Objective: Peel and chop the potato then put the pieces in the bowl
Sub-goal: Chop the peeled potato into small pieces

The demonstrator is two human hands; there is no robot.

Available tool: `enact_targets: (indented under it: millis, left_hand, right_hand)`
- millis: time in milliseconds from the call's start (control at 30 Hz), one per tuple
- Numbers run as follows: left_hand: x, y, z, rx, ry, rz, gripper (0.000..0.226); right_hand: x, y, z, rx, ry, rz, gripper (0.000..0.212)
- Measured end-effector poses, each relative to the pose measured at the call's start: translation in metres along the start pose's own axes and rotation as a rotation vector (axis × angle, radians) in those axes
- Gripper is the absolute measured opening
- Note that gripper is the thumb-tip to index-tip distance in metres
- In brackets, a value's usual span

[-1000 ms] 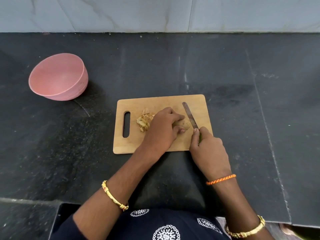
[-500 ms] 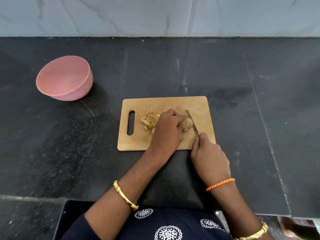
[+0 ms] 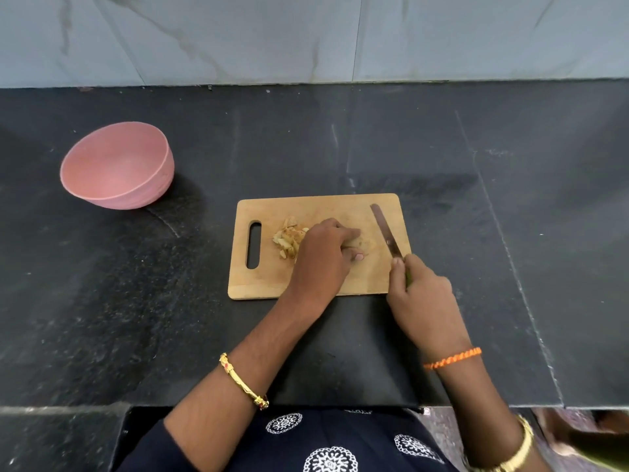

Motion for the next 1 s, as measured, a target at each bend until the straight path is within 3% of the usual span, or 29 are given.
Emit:
enact_targets:
  millis: [367,667,833,1000]
  left_hand:
    - [0.0,-0.004,0.001,0.013,0.003,-0.011,0.033]
    - [0.001,0.0,-0.002,0.014,0.026,0.001,0.034]
    - [-0.001,-0.001,-0.002,0.02,0.001,-0.007,0.034]
    - [0.002,-0.001,-0.001,0.036,0.024,0.0,0.034]
  right_hand:
    - [-0.021,-0.015,0.021,-0.009,-0.041,-0.114,0.028]
    - [-0.02,0.006,-0.014,-0.061,-0.043,-0.288,0.025]
    - [-0.005,0.02,-0.034,-0.081,-0.018,-0.151,0.029]
    - [-0.004,-0.01,0.002,0.022,0.006,-0.042,0.03]
Point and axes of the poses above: each hand's wrist, its own z-axis towards the middle knuckle, its own x-axis out of the back of the hand, y = z × x, the point moved 10 cm from there along z, towards the middle knuckle, and after that the axes turned 11 degrees about -x, right-handed, at the moved point
